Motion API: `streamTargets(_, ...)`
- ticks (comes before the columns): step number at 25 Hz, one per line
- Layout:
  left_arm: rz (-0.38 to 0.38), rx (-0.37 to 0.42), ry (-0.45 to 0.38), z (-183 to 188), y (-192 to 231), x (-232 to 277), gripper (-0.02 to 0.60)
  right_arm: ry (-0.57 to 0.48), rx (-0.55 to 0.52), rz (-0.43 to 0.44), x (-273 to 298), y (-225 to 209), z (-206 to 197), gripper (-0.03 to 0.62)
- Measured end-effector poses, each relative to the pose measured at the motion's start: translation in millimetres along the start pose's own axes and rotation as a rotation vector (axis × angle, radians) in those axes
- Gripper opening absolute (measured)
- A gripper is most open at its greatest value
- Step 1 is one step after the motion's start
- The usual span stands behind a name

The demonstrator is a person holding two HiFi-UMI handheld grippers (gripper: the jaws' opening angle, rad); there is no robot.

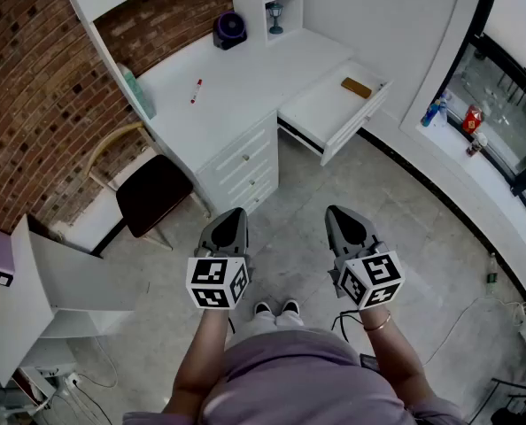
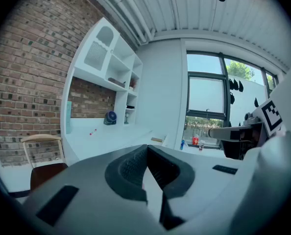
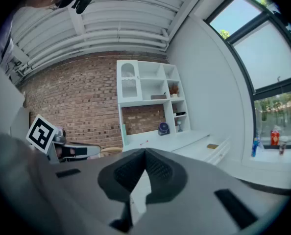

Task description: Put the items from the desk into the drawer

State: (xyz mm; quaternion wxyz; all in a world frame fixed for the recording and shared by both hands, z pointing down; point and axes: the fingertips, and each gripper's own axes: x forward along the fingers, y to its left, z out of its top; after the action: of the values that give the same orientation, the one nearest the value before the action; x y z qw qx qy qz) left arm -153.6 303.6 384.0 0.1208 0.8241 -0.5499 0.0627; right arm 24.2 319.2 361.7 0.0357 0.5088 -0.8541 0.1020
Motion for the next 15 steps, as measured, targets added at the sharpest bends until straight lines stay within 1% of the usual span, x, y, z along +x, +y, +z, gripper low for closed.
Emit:
streamTargets(7,-0.008,0.0,-0.009,0,-6,5,-0.002,0.012,-0.004,0.01,-1,-8,-7,0.003)
streamTargets(10,0.003,-0.007,-0.002,-4,-3,6,-0.002,0.009,0.011,0.01,-1,-11,-10,0.003)
streamTargets(15,0.029,-0.004,0.009,-8,1,6,0.0,0.0,0.029,-0.015,-2,-20,-12,0.005)
